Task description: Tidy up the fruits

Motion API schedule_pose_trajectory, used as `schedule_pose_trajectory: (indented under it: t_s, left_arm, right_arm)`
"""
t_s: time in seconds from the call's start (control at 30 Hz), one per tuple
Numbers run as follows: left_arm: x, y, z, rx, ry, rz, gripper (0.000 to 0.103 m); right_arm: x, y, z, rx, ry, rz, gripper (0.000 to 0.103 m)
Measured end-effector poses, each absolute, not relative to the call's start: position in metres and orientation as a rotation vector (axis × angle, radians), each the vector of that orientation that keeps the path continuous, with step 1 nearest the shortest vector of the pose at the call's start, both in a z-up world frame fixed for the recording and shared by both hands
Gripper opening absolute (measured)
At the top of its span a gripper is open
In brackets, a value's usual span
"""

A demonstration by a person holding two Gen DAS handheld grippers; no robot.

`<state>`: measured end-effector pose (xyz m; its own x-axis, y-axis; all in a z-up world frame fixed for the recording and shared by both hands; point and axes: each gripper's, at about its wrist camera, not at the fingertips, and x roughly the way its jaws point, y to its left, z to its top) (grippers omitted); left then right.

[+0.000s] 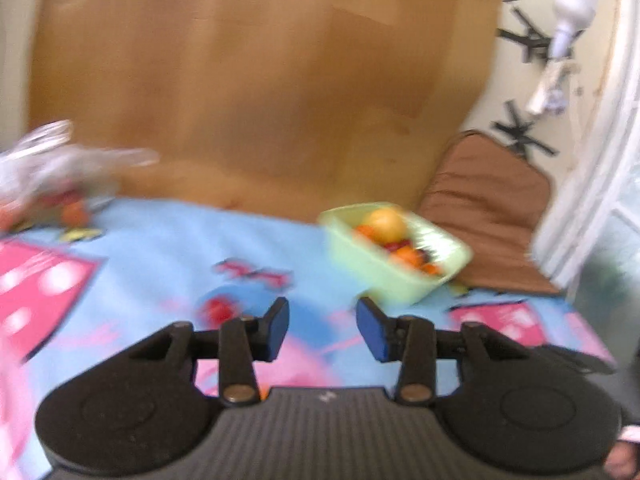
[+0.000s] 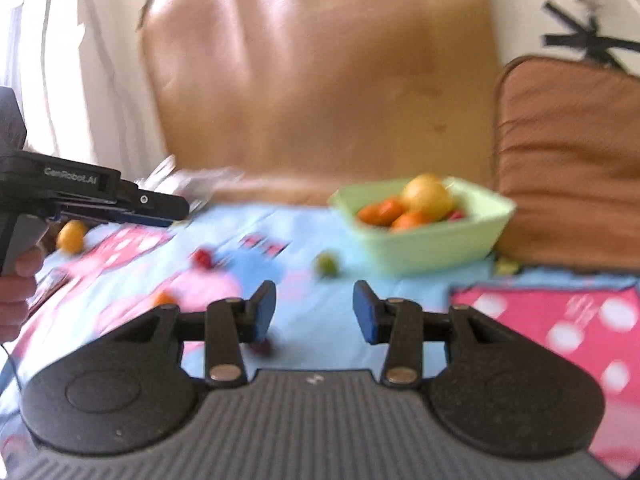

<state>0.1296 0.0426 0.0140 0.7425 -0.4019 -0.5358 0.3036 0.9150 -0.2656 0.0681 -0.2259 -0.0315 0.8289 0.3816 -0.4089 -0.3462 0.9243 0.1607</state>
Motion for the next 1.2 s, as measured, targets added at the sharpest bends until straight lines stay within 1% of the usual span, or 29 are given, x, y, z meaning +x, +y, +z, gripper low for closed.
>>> schedule_pose_trajectory:
  t_s: [0.03, 0.2, 0.3, 0.37, 0.4, 0.43, 0.47, 0.6, 0.77, 0.97, 1.0, 1.07, 1.2]
  left_arm:
    - [0.126, 0.048, 0.007, -0.163, 0.630, -0.365, 0.044]
    - [0.116, 0.045, -0.018, -0.077, 0.611, -0.297, 0.050]
    - [0.116, 0.031, -0.030, -0.009, 0.620, -0.282, 0.050]
    - [0.119, 0.022, -0.040, 0.024, 0.635, -0.269, 0.048]
    - [0.120, 0.020, -0.044, 0.031, 0.646, -0.259, 0.047]
    - [0.119, 0.021, -0.047, 0.024, 0.652, -0.259, 0.038]
    - [0.117, 0.023, -0.050, 0.009, 0.657, -0.266, 0.036]
    - [0.096, 0.025, -0.043, -0.018, 0.661, -0.297, 0.035]
    - [0.038, 0.019, -0.033, -0.001, 0.625, -0.436, 0.035]
    - [-0.014, -0.006, -0.052, 0.061, 0.654, -0.574, 0.035]
    - [-0.022, -0.011, -0.054, 0.090, 0.630, -0.578, 0.035]
    - [-0.031, -0.017, -0.057, 0.130, 0.598, -0.579, 0.035]
    - [-0.032, -0.017, -0.060, 0.097, 0.592, -0.571, 0.035]
  right_arm:
    - [0.066, -0.218, -0.034, 0.073, 0.468, 0.396, 0.045]
    - [0.077, -0.192, -0.048, 0.072, 0.530, 0.392, 0.046]
    - [0.085, -0.186, -0.051, 0.078, 0.567, 0.372, 0.046]
    - [0.091, -0.184, -0.051, 0.079, 0.576, 0.370, 0.045]
    - [0.091, -0.180, -0.052, 0.068, 0.587, 0.362, 0.040]
    - [0.092, -0.179, -0.053, 0.064, 0.600, 0.366, 0.032]
    - [0.093, -0.177, -0.054, 0.056, 0.609, 0.370, 0.028]
    - [0.075, -0.178, -0.052, 0.065, 0.614, 0.379, 0.028]
    - [0.013, -0.185, -0.048, 0.037, 0.590, 0.458, 0.028]
    - [-0.045, -0.203, -0.050, 0.002, 0.591, 0.450, 0.028]
    - [-0.051, -0.203, -0.052, -0.013, 0.589, 0.439, 0.028]
    - [-0.063, -0.202, -0.055, -0.032, 0.573, 0.420, 0.029]
    - [-0.073, -0.199, -0.063, -0.041, 0.527, 0.395, 0.030]
